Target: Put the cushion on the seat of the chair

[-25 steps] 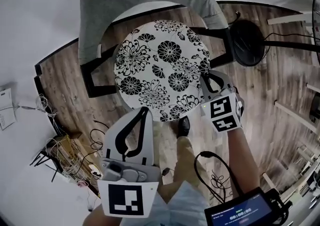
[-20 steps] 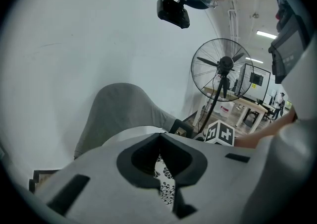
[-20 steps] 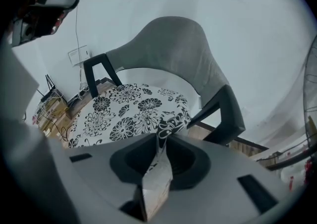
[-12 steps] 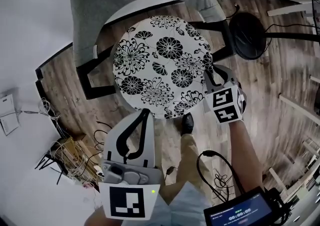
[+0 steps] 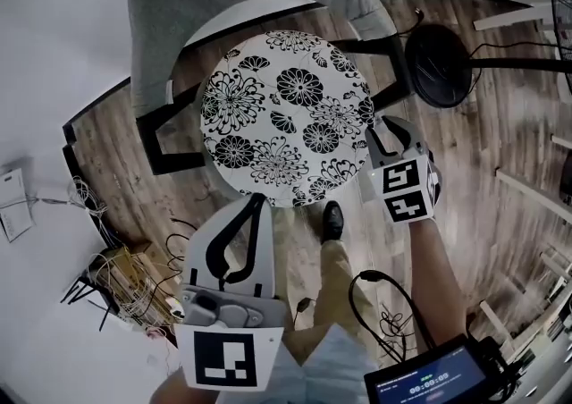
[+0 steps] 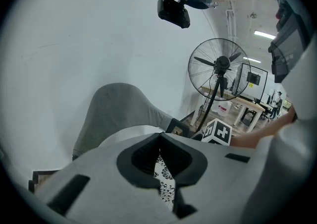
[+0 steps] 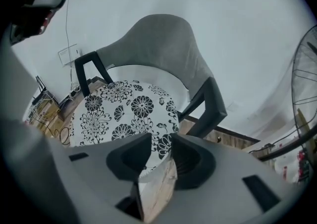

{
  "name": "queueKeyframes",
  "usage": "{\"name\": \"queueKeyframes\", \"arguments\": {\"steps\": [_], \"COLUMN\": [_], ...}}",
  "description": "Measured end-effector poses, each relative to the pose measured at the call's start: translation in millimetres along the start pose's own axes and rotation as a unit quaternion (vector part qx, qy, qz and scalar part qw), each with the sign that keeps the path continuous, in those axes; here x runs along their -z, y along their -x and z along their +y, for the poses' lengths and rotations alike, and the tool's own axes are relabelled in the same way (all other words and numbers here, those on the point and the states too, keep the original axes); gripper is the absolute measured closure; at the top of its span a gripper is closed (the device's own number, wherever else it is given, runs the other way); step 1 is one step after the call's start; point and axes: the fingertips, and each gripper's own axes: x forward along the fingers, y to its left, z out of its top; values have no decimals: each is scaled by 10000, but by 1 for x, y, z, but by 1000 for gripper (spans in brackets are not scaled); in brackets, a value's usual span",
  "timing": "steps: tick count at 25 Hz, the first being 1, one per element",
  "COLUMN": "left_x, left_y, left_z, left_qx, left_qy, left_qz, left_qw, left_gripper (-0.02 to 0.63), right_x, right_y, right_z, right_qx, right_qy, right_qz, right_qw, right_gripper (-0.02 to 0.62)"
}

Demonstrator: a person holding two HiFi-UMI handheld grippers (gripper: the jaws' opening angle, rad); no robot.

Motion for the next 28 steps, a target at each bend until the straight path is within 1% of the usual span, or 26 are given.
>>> {"name": "queueKeyframes", "arguments": {"steps": [3,6,10,12,15,18,20,24,28], "left_x": [-4,-11,-25,-34,-56,-84,-103,-138,-171], "left_y": [5,13,32,46,68,89,105,140,178], "left_z": [-3,-8,-19,-24,-31,-38,-45,-70,-101], "left_qx": [-15,-85,-190,-258,-438,-647,-783,-961,-1142], "left_qy": [-61,-80,-90,-60,-8,-58,-136,-252,-426], "left_qz": [-41,-177,-337,-412,-722,-1103,-1354,-1859,-2250], "left_qw": [10000,9998,9992,9988,9964,9918,9876,9775,9667], "left_gripper": [597,597,597,597,597,597,597,597,597], "right_x": [-4,-11,-29,-41,-70,-104,-126,-162,-175], "right_y": [9,22,56,84,133,185,224,310,387], "right_z": [0,0,0,8,16,18,20,28,30], "right_qx": [22,49,107,93,133,165,177,207,235], "right_qy": [19,-9,-38,-126,-198,-211,-194,-192,-325], "right_qz": [-62,-225,-503,-715,-1233,-1820,-2242,-3086,-3739], "right_qw": [10000,9997,9987,9973,9921,9829,9742,9508,9266], "right_gripper": [466,471,474,479,485,488,492,500,538]}}
